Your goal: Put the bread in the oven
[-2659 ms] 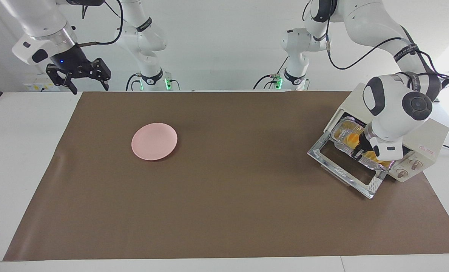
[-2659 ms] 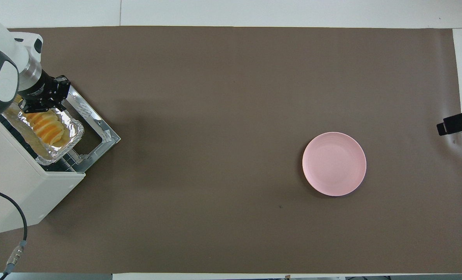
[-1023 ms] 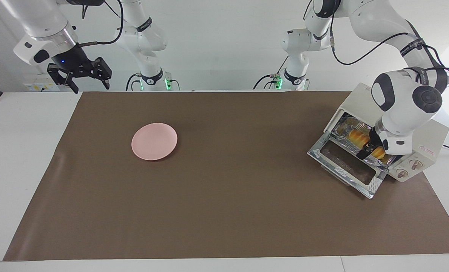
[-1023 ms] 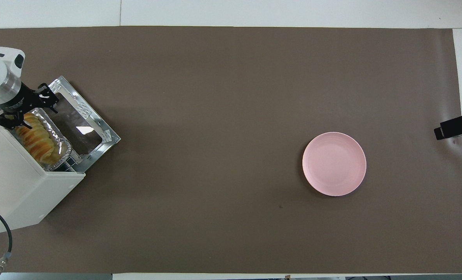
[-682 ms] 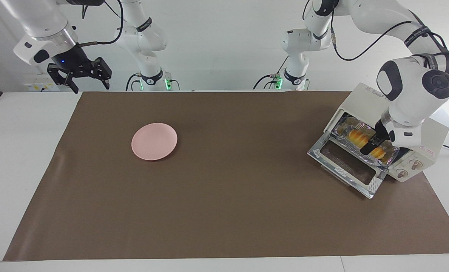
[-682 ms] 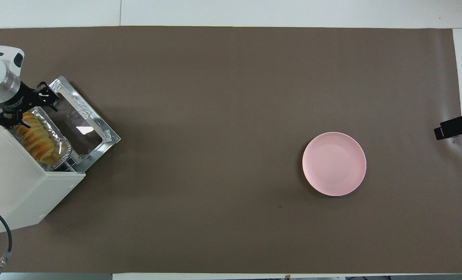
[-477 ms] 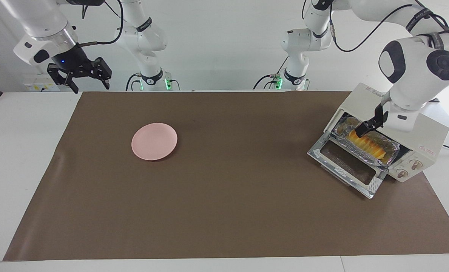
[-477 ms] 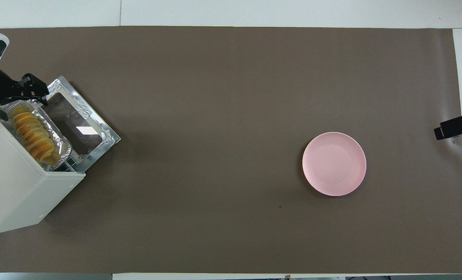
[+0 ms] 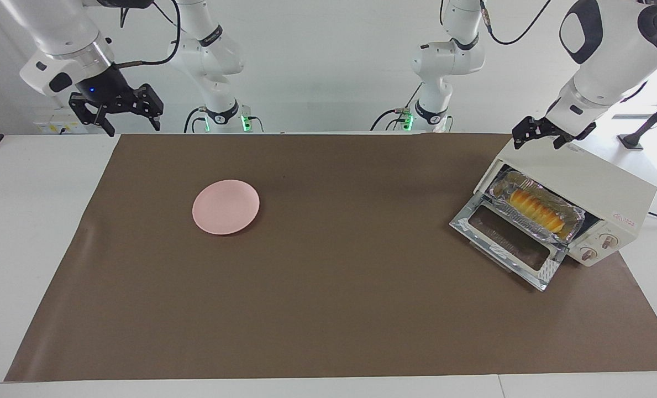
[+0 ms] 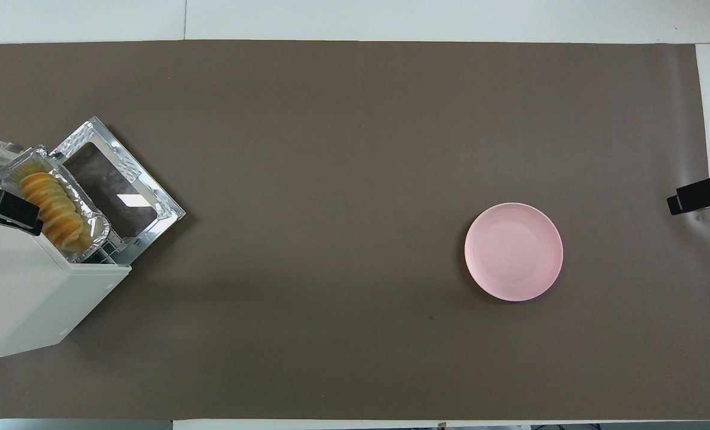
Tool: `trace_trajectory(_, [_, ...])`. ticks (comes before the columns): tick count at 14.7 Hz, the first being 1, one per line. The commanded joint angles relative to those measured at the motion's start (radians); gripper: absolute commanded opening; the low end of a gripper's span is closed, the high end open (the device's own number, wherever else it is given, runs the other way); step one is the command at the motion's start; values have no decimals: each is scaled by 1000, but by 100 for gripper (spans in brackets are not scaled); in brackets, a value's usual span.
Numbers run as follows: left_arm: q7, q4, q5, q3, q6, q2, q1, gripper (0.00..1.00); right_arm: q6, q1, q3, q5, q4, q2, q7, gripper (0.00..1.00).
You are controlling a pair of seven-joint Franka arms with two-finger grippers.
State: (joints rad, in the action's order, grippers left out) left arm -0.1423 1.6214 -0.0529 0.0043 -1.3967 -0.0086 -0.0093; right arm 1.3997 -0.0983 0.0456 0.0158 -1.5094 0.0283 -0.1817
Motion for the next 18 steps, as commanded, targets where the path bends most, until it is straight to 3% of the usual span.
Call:
trace_trajectory(1, [-22,45,16,5,-30,-24,-41,100,-10,-4,4,-7,-15,16,-15,100])
trace_trajectory(10, [-27,3,25,5,-36,-5,-69,100,-10,-6,4,-7,-15,16,-13,100])
trace_trajectory(18, [95,-37,27,-1,-61,21,-129,100,-10,-4,4,-7,-15,16,-15,100])
